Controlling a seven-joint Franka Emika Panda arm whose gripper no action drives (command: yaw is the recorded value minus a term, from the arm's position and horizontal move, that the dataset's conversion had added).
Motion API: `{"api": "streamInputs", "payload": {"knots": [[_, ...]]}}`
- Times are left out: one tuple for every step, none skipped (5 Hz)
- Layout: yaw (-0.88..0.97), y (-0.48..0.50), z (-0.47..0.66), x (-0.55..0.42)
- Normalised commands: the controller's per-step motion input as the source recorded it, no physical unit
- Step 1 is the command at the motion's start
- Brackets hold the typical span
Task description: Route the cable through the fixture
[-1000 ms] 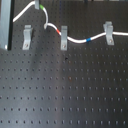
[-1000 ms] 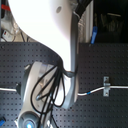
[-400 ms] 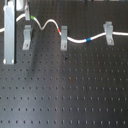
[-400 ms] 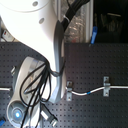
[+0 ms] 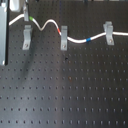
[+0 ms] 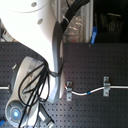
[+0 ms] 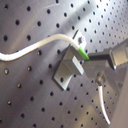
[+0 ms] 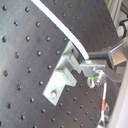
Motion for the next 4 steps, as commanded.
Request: {"api": "streamInputs", "payload": {"knots": [[0.00, 0.089, 0.31, -0.020], [0.09, 0.228, 0.37, -0.099], [0.19, 0.065, -0.01, -0.162], [0.17, 0.073, 0.00, -0.185]]}}
